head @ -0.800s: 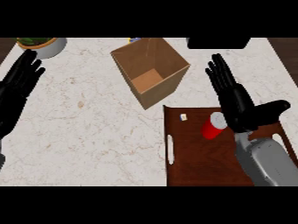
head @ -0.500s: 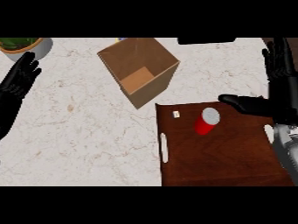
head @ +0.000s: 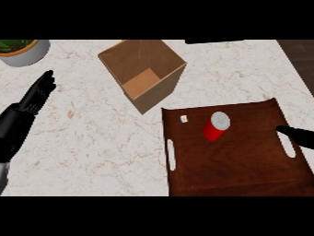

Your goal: Pick the can from the tray and place it in the cardboard box

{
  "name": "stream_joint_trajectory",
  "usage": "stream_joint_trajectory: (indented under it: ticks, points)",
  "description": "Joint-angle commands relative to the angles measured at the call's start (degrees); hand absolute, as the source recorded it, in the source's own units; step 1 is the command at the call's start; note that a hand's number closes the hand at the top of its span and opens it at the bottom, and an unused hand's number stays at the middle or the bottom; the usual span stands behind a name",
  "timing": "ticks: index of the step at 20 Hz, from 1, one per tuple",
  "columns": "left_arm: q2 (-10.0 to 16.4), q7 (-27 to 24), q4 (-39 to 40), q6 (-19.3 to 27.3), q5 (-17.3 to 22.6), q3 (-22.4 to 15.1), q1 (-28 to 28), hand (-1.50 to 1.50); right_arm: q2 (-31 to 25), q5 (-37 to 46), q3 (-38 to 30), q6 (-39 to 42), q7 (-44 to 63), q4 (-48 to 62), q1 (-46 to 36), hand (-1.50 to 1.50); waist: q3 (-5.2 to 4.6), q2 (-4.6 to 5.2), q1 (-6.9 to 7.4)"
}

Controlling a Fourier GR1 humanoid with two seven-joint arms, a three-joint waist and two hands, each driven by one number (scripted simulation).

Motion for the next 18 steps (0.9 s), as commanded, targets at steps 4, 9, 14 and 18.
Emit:
stream_joint_trajectory:
  ticks: [4, 9, 14, 18]
  points:
    - [-1.68, -3.04, 3.86, -2.5, -0.92, -0.65, -2.05, 0.0, -12.03, 12.28, 3.78, 6.2, 16.79, -17.63, 8.76, -1.5, 0.06, 0.59, 1.67]
    - [-3.27, -2.75, 2.82, -2.18, -3.22, -2.85, -3.57, 0.0, -17.48, 12.17, 8.25, 20.01, 32.06, -21.48, 6.04, -1.5, 0.09, 1.07, 4.67]
    - [-6.37, -5.08, 7.78, -2.61, -4.76, -3.72, -6.82, 0.0, -16.14, 7.38, 13.05, 32.44, 46.96, -24.72, -6.25, -1.5, 0.11, 1.88, 7.45]
    - [-7.49, -3.28, 6.82, -3.31, -5.75, -5.42, -8.53, 0.0, -13.68, 5.02, 16.8, 39.76, 56.16, -22.39, -13.8, -1.5, 0.16, 1.85, 8.46]
